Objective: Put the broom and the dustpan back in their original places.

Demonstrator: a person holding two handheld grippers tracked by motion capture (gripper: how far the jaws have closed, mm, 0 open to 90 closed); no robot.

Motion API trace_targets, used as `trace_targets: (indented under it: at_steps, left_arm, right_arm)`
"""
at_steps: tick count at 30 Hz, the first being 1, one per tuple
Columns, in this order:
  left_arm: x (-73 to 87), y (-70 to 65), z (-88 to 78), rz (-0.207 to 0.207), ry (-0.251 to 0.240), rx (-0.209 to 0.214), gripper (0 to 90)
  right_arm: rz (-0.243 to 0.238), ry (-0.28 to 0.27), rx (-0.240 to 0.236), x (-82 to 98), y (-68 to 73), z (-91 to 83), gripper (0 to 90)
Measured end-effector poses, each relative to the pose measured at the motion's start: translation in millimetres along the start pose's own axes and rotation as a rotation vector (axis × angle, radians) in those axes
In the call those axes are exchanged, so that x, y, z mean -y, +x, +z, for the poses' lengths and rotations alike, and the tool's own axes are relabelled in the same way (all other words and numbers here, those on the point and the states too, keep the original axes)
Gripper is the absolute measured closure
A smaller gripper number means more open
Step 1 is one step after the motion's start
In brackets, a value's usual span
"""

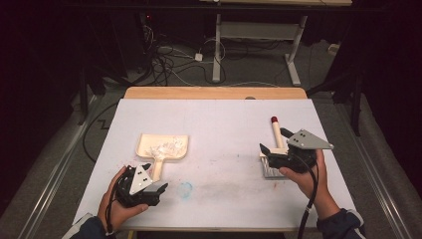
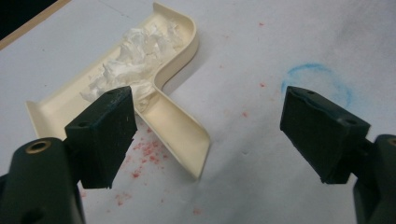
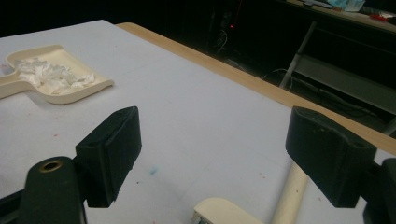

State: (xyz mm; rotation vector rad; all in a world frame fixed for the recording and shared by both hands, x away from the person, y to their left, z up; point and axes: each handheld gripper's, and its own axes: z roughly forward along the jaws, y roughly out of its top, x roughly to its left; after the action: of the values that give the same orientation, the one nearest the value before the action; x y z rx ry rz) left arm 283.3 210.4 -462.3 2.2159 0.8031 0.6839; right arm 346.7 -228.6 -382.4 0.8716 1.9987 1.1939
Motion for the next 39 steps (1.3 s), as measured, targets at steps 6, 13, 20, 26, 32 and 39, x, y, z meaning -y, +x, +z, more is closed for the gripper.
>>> trace_targets:
  at_steps: [6,13,20,26,32,39]
  left_arm:
    - [0.1,0.0,-0.1,0.001,-0.001,0.001,18.0]
    - [0.1,-0.5,0.4,0.002,0.001,0.002,18.0]
    - [0.1,-1.1,0.6,0.010,0.004,0.003,18.0]
    - [0.1,-1.8,0.9,0.017,0.007,0.005,18.0]
    - [-0.1,-2.7,1.6,0.026,0.014,0.004,18.0]
    - [-0.3,-3.1,1.5,0.033,0.017,0.004,18.0]
  right_arm:
    - [-0.008,-0.005,-0.002,3.3,1.7,-7.1,19.3]
    - [-0.023,-0.004,-0.006,8.0,4.4,-13.9,19.2]
    - [-0.033,-0.006,-0.017,14.0,7.0,-19.3,19.4]
    - [-0.074,-0.013,-0.018,21.6,11.6,-23.8,19.4]
    - [-0.092,-0.016,-0.029,29.3,13.7,-26.3,19.4]
    - [-0.110,-0.004,-0.024,36.9,15.2,-27.6,19.4]
